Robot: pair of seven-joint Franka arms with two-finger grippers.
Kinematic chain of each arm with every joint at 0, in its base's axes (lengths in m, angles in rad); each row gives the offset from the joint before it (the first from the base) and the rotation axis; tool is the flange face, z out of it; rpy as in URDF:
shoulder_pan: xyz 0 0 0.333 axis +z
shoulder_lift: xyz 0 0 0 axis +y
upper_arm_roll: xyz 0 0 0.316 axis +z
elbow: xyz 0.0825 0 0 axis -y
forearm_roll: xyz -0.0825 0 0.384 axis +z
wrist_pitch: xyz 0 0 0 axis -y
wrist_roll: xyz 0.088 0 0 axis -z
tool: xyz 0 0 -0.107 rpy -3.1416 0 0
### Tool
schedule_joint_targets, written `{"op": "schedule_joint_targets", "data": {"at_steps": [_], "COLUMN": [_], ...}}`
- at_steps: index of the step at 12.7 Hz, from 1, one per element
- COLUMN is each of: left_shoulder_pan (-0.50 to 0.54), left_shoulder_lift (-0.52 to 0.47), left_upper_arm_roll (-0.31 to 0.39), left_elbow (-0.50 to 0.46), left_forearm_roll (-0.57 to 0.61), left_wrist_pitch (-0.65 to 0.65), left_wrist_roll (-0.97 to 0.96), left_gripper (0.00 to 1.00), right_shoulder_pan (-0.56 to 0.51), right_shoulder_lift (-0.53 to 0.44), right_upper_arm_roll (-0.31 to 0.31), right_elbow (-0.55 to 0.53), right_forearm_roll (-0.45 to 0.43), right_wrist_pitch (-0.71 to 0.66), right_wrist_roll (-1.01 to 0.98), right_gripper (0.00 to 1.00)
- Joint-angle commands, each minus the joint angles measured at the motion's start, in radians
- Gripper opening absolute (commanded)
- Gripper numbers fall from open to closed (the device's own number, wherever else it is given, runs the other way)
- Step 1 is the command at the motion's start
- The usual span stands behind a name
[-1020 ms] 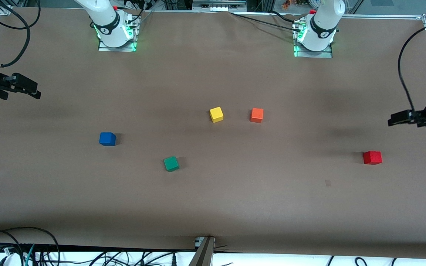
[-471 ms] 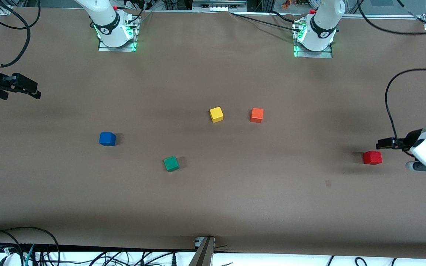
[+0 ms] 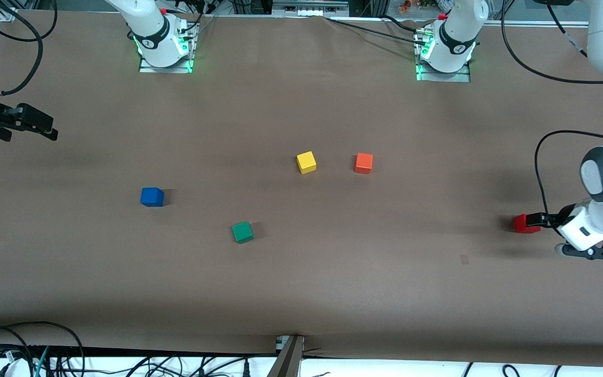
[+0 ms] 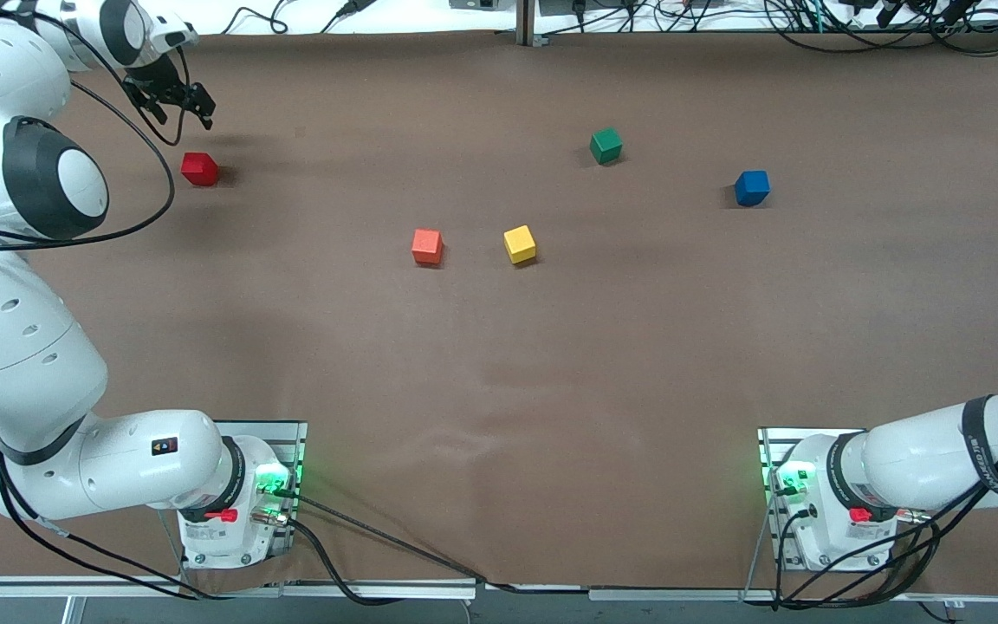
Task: Pass red block to right arm, stack on blue
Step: 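Move the left gripper down over the red cube, then close the left gripper on the red cube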
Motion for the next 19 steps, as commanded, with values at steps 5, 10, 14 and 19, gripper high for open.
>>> {"op": "schedule_joint_targets", "data": {"at_steps": [5, 10, 14, 19], "left_shoulder_pan": [0.039, 0.05, 0.067, 0.065], "left_shoulder_lift": [0.006, 0.035, 0.043, 0.041], "left_upper_arm_roll": [-0.008, -0.01, -0.013, -0.015], "left_elbow": [-0.148, -0.15, -0.159, -0.162], "left_forearm_roll": [0.016, 0.016, 0.01, 0.01], "left_wrist_pitch": [0.214, 0.255, 0.255, 0.238], "left_wrist_roll": [0.074, 0.076, 0.076, 0.071], "left_gripper": [1.0, 1.0, 1.0, 0.44], "right_shoulder_pan": [-0.003, -0.003, -0.003, -0.001], "right_shoulder_lift": [-0.01, -0.01, -0.01, -0.01], "right_upper_arm_roll": [0.001, 0.001, 0.001, 0.001], "right_elbow": [-0.004, -0.004, -0.004, -0.004], "right_forearm_roll": [-0.009, -0.009, -0.009, -0.007], "right_wrist_pitch": [0.002, 0.002, 0.001, 0.002], "right_wrist_roll": [-0.011, -0.011, -0.011, -0.011], "right_gripper": [1.0, 1.0, 1.0, 1.0]}}
